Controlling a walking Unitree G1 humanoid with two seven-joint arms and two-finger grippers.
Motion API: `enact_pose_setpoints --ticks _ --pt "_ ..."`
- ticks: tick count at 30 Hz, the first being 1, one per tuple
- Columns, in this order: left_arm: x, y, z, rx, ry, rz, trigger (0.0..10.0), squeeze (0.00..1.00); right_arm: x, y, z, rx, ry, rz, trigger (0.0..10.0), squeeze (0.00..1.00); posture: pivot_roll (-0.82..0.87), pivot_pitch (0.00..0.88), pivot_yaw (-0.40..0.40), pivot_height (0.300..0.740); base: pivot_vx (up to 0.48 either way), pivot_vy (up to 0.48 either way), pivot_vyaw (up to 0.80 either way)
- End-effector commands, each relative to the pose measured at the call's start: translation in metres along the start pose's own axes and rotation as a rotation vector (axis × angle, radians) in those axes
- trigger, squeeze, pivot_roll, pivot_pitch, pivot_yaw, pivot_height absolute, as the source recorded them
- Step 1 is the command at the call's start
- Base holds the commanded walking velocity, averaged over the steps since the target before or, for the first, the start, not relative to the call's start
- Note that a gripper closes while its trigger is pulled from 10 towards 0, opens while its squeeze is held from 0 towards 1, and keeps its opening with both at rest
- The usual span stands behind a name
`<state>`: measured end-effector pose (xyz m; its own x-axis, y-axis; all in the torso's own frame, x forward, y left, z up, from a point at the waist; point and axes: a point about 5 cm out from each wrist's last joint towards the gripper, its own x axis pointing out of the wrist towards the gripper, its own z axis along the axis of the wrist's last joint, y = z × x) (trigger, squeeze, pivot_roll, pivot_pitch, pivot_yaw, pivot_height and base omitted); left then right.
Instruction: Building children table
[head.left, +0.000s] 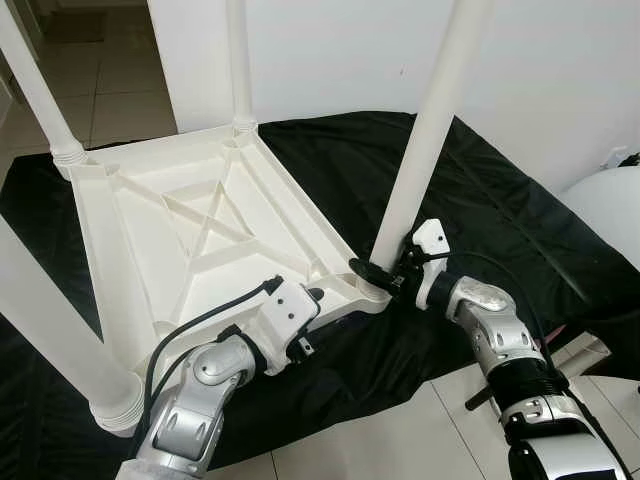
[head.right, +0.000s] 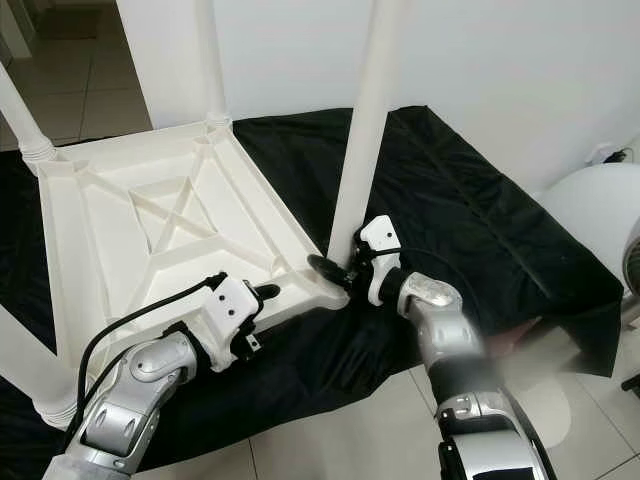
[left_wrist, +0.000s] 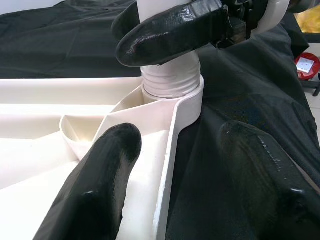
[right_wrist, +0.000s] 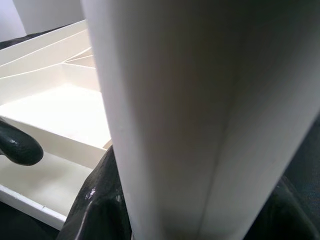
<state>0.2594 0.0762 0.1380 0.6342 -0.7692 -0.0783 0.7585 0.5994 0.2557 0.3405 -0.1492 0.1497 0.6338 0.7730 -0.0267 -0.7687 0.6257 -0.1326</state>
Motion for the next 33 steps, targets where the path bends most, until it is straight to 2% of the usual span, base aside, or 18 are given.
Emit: enact_pose_setpoints --ticks 1,4,7,11,14,16,20,21,22,23,24,25,26,27,28,31,33 --pt "0.003 0.002 -0.002 0.001 0.007 0.073 10.0 0.00 -0.002 0.003 -0.007 0.044 0.010 0.003 10.0 0.00 0.00 0.033 -0.047 0.740 0.000 0.000 0.00" --pt "0.003 0.000 -0.003 0.002 0.007 0.068 10.0 0.00 -0.002 0.007 -0.006 0.099 -0.030 -0.041 10.0 0.00 0.00 0.033 -0.047 0.740 0.000 0.000 0.00" --pt "0.003 0.000 -0.003 0.001 0.007 0.067 10.0 0.00 -0.002 0.008 -0.005 0.113 -0.042 -0.045 10.0 0.00 0.00 0.033 -0.047 0.740 0.000 0.000 0.00" --pt "0.003 -0.001 -0.003 0.002 0.008 0.060 10.0 0.00 -0.001 0.013 -0.002 0.117 -0.056 -0.116 10.0 0.00 -0.01 0.037 -0.044 0.740 0.000 0.000 0.00" --pt "0.003 -0.003 -0.004 0.005 0.012 0.050 10.0 0.00 0.000 0.018 0.002 0.114 -0.062 -0.275 10.0 0.00 -0.01 0.035 -0.044 0.740 0.000 0.000 0.00" --pt "0.003 -0.003 -0.004 0.005 0.012 0.050 10.0 0.00 0.000 0.018 0.002 0.114 -0.062 -0.275 10.0 0.00 -0.01 0.035 -0.044 0.740 0.000 0.000 0.00" --pt "0.003 -0.004 -0.004 0.005 0.012 0.046 10.0 0.00 0.000 0.023 0.001 0.139 -0.071 -0.366 10.0 0.00 -0.01 0.028 -0.045 0.740 0.000 0.000 0.00" --pt "0.004 -0.004 -0.004 0.006 0.011 0.044 10.0 0.00 0.000 0.028 -0.002 0.165 -0.065 -0.431 10.0 0.00 -0.01 0.024 -0.044 0.740 0.000 0.000 0.00" --pt "0.004 -0.004 -0.004 0.006 0.011 0.044 10.0 0.00 0.000 0.028 -0.002 0.165 -0.065 -0.431 10.0 0.00 -0.01 0.024 -0.044 0.740 0.000 0.000 0.00" --pt "0.004 -0.004 -0.004 0.007 0.010 0.041 10.0 0.00 -0.001 0.033 -0.005 0.190 -0.048 -0.502 10.0 0.00 -0.02 0.020 -0.044 0.740 0.000 0.000 0.00" --pt "0.004 -0.004 -0.004 0.007 0.010 0.041 10.0 0.00 -0.001 0.033 -0.005 0.190 -0.048 -0.502 10.0 0.00 -0.02 0.020 -0.044 0.740 0.000 0.000 0.00" --pt "0.005 -0.004 -0.004 0.008 0.009 0.039 10.0 0.00 -0.001 0.037 -0.008 0.198 -0.033 -0.563 10.0 0.00 -0.02 0.016 -0.045 0.740 0.000 0.000 0.00" --pt "0.005 -0.004 -0.004 0.008 0.009 0.039 10.0 0.00 -0.001 0.037 -0.008 0.198 -0.033 -0.563 10.0 0.00 -0.02 0.016 -0.045 0.740 0.000 0.000 0.00" --pt "0.005 -0.004 -0.004 0.009 0.009 0.039 10.0 0.00 -0.001 0.043 -0.011 0.218 -0.020 -0.635 10.0 0.00 -0.02 0.010 -0.044 0.740 0.000 0.000 0.00" --pt "0.005 -0.004 -0.004 0.009 0.009 0.039 10.0 0.00 -0.001 0.043 -0.011 0.218 -0.020 -0.635 10.0 0.00 -0.02 0.010 -0.044 0.740 0.000 0.000 0.00" --pt "0.006 0.001 -0.005 0.018 0.010 0.051 10.0 0.00 -0.002 0.054 -0.012 0.263 -0.026 -0.788 10.0 0.00 -0.01 0.005 -0.042 0.740 0.000 0.000 0.00" --pt "0.005 0.003 -0.005 0.021 0.010 0.057 10.0 0.00 -0.002 0.055 -0.012 0.271 -0.025 -0.811 10.0 0.00 -0.01 0.005 -0.042 0.740 0.000 0.000 0.00"
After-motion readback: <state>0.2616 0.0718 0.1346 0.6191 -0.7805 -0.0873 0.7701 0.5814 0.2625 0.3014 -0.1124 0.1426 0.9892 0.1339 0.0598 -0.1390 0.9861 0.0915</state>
